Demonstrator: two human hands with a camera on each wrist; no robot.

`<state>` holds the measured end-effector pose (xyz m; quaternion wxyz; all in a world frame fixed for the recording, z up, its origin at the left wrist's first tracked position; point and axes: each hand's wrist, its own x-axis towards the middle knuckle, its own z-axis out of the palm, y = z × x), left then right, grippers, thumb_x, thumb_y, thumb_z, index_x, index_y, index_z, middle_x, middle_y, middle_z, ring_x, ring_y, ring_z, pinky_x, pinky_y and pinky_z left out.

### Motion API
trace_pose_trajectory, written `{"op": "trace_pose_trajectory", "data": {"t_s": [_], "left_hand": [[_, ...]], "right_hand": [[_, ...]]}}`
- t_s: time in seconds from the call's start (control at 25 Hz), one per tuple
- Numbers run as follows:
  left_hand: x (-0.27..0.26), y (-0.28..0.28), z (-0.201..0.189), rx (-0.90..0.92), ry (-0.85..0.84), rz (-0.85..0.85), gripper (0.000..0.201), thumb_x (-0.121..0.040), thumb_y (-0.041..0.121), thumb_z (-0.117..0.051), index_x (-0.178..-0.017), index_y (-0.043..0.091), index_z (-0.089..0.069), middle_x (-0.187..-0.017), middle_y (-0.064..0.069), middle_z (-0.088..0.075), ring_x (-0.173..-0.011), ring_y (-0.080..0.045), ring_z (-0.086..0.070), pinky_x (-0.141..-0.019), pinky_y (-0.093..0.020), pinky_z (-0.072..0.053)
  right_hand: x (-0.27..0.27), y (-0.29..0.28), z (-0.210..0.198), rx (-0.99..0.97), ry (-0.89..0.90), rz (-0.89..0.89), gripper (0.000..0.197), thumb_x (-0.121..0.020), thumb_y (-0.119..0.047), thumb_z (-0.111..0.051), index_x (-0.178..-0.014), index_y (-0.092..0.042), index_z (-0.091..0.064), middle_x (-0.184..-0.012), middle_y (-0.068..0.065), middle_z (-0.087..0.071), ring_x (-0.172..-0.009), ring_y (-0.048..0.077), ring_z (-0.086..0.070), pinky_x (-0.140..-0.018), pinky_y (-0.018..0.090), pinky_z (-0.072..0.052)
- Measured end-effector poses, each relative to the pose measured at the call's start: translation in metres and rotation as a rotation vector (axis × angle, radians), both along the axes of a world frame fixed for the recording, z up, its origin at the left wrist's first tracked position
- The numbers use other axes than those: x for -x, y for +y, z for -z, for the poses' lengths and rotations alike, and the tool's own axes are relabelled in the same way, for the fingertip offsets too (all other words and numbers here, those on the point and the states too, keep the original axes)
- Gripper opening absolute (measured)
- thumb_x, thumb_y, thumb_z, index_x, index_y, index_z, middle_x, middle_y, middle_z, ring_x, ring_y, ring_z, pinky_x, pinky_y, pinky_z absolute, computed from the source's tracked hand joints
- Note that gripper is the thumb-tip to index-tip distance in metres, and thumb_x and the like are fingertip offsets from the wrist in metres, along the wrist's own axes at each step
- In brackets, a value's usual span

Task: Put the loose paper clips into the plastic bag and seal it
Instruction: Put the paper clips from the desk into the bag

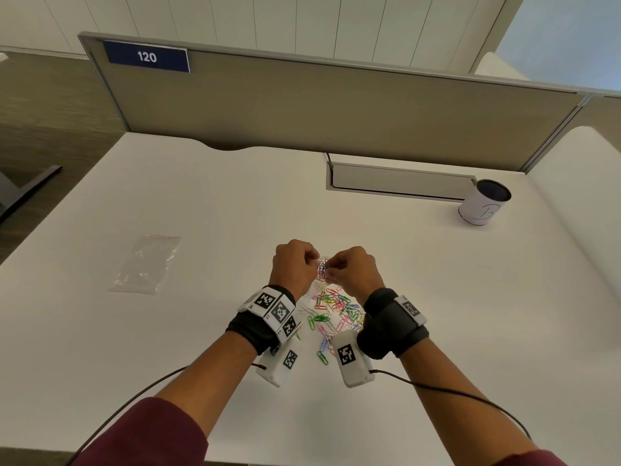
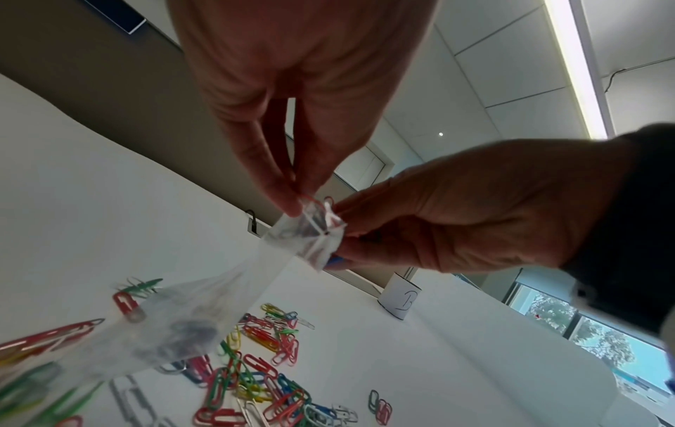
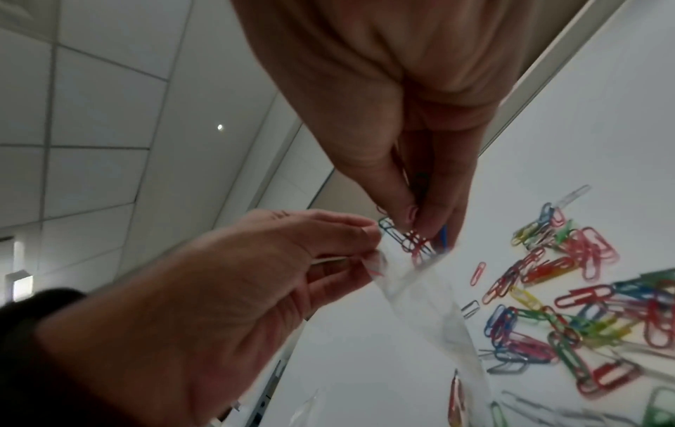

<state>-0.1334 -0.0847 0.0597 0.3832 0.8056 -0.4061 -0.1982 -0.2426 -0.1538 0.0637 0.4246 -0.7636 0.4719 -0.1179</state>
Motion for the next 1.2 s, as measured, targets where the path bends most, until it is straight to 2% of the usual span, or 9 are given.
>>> {"op": "trace_pose_trajectory", "data": {"t_s": [0.08, 0.2, 0.32, 0.44, 0.68, 0.76, 1.0, 1.08, 1.2], "left_hand": [[0.001, 0.0, 0.0, 0.0, -0.008, 0.015, 0.014, -0.085, 0.004, -0.066, -0.096, 0.003, -0.074, -0.094, -0.016, -0.075, -0.085, -0.027, -0.071, -0.082, -0.037, -0.059], [-0.001, 0.0, 0.0, 0.0, -0.013, 0.008, 0.012, -0.085, 0.005, -0.067, -0.095, 0.004, -0.074, -0.094, -0.015, -0.075, -0.084, -0.027, -0.071, -0.081, -0.035, -0.059], [-0.002, 0.0, -0.001, 0.007, -0.004, 0.002, 0.012, -0.085, 0.005, -0.068, -0.095, 0.003, -0.074, -0.094, -0.015, -0.075, -0.084, -0.026, -0.071, -0.081, -0.033, -0.059], [-0.001, -0.001, -0.002, 0.015, 0.008, 0.009, 0.012, -0.085, 0.006, -0.069, -0.095, 0.003, -0.073, -0.093, -0.016, -0.075, -0.082, -0.026, -0.071, -0.08, -0.035, -0.06], [-0.005, -0.001, -0.002, -0.001, 0.002, 0.008, 0.01, -0.081, 0.004, -0.069, -0.09, 0.004, -0.074, -0.087, -0.015, -0.074, -0.079, -0.026, -0.07, -0.078, -0.038, -0.061], [-0.007, -0.001, -0.002, -0.001, -0.005, 0.007, 0.009, -0.081, 0.004, -0.07, -0.089, 0.004, -0.074, -0.085, -0.014, -0.074, -0.077, -0.026, -0.07, -0.077, -0.036, -0.06], [-0.011, 0.002, -0.003, -0.019, -0.041, 0.006, 0.009, -0.08, 0.003, -0.069, -0.087, 0.005, -0.075, -0.085, -0.014, -0.074, -0.079, -0.025, -0.07, -0.077, -0.036, -0.06], [-0.014, 0.004, -0.005, -0.022, -0.046, 0.001, 0.01, -0.08, 0.002, -0.067, -0.086, 0.004, -0.075, -0.083, -0.015, -0.074, -0.078, -0.026, -0.07, -0.077, -0.036, -0.06], [-0.016, 0.005, -0.003, -0.025, -0.054, 0.003, 0.011, -0.078, 0.001, -0.066, -0.084, 0.004, -0.075, -0.081, -0.014, -0.075, -0.077, -0.026, -0.07, -0.077, -0.037, -0.06]], "right_hand": [[0.0, -0.003, -0.003, -0.077, -0.029, 0.006, 0.015, -0.084, 0.001, -0.059, -0.091, 0.004, -0.072, -0.088, 0.021, -0.073, -0.066, 0.019, -0.066, -0.057, 0.028, -0.055], [0.002, -0.004, -0.01, -0.255, -0.126, 0.062, 0.021, -0.089, 0.002, -0.051, -0.096, 0.013, -0.067, -0.099, 0.033, -0.068, -0.087, 0.036, -0.068, -0.088, 0.046, -0.056], [0.002, -0.003, -0.013, -0.281, -0.141, 0.054, 0.02, -0.089, 0.005, -0.05, -0.098, 0.017, -0.063, -0.106, 0.038, -0.063, -0.091, 0.042, -0.066, -0.09, 0.044, -0.056], [-0.003, -0.004, -0.012, -0.183, -0.083, 0.038, 0.016, -0.085, 0.008, -0.054, -0.097, 0.01, -0.065, -0.098, 0.034, -0.066, -0.09, 0.046, -0.067, -0.086, 0.056, -0.056], [0.001, -0.002, -0.015, -0.324, -0.187, 0.094, 0.023, -0.088, 0.001, -0.059, -0.105, -0.009, -0.047, -0.107, 0.022, -0.067, -0.093, 0.03, -0.069, -0.078, 0.037, -0.06], [0.004, -0.001, -0.015, -0.231, -0.187, 0.022, 0.02, -0.088, 0.001, -0.057, -0.102, -0.008, -0.047, -0.108, 0.017, -0.07, -0.096, 0.026, -0.069, -0.076, 0.034, -0.058], [0.02, -0.005, -0.004, -0.064, -0.306, 0.035, 0.02, -0.086, 0.004, -0.052, -0.102, -0.007, -0.058, -0.102, 0.008, -0.073, -0.093, 0.018, -0.069, -0.088, 0.037, -0.057], [0.036, -0.014, 0.012, 0.122, -0.144, 0.025, 0.021, -0.086, -0.014, -0.066, -0.106, -0.013, -0.062, -0.111, 0.005, -0.07, -0.098, 0.014, -0.064, -0.092, 0.034, -0.053], [0.055, -0.017, 0.046, 0.111, 0.267, -0.217, 0.068, -0.073, -0.049, -0.075, -0.133, -0.029, -0.05, -0.144, 0.001, -0.048, -0.133, 0.024, -0.041, -0.111, 0.044, -0.034]]}}
